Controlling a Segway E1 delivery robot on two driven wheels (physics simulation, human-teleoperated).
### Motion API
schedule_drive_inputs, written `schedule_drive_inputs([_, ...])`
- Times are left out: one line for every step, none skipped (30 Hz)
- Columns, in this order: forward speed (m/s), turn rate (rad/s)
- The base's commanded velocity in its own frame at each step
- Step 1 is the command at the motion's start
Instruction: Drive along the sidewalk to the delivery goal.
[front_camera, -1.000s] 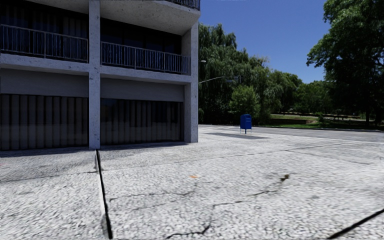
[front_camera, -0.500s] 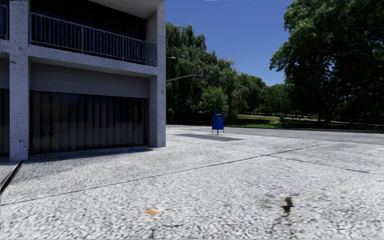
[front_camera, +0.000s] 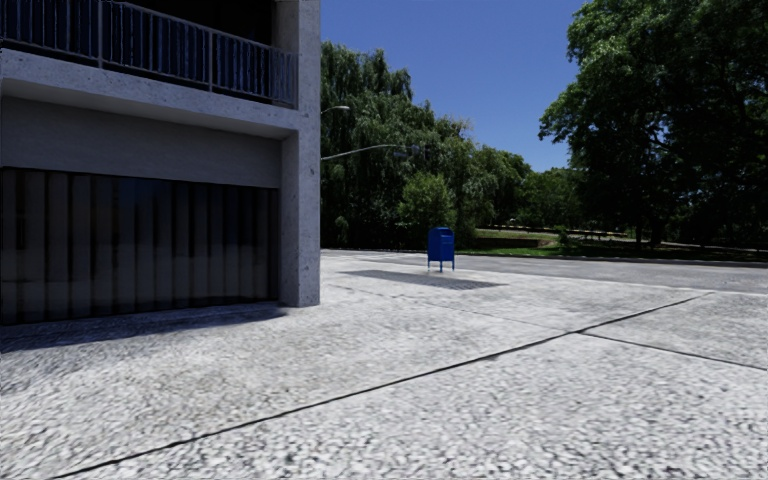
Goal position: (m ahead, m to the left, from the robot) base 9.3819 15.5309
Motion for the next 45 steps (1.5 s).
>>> schedule_drive_inputs([2.0,0.0])
schedule_drive_inputs([2.0,-0.02])
schedule_drive_inputs([2.0,-0.02])
schedule_drive_inputs([2.0,-0.17])
schedule_drive_inputs([2.0,-0.25])
schedule_drive_inputs([2.0,-0.27])
schedule_drive_inputs([2.0,-0.27])
schedule_drive_inputs([2.0,-0.27])
schedule_drive_inputs([2.0,-0.27])
schedule_drive_inputs([2.0,-0.19])
schedule_drive_inputs([2.0,-0.01])
schedule_drive_inputs([2.0,-0.01])
schedule_drive_inputs([2.0,0.0])
schedule_drive_inputs([2.0,0.0])
schedule_drive_inputs([2.0,0.0])
schedule_drive_inputs([2.0,0.0])
schedule_drive_inputs([2.0,0.0])
schedule_drive_inputs([2.0,0.0])
schedule_drive_inputs([2.0,0.0])
schedule_drive_inputs([2.0,0.0])
schedule_drive_inputs([2.0,0.0])
schedule_drive_inputs([2.0,0.0])
schedule_drive_inputs([2.0,0.0])
schedule_drive_inputs([2.0,0.0])
schedule_drive_inputs([2.0,0.0])
schedule_drive_inputs([2.0,0.0])
schedule_drive_inputs([2.0,0.0])
schedule_drive_inputs([2.0,0.0])
schedule_drive_inputs([2.0,0.0])
schedule_drive_inputs([2.0,0.0])
schedule_drive_inputs([2.0,-0.03])
schedule_drive_inputs([2.0,-0.19])
schedule_drive_inputs([2.0,-0.19])
schedule_drive_inputs([2.0,-0.32])
schedule_drive_inputs([2.0,-0.37])
schedule_drive_inputs([2.0,-0.38])
schedule_drive_inputs([2.0,-0.33])
schedule_drive_inputs([2.0,-0.33])
schedule_drive_inputs([2.0,-0.12])
schedule_drive_inputs([2.0,0.0])
schedule_drive_inputs([2.0,0.0])
schedule_drive_inputs([2.0,0.0])
schedule_drive_inputs([2.0,0.0])
schedule_drive_inputs([2.0,0.0])
schedule_drive_inputs([2.0,0.0])
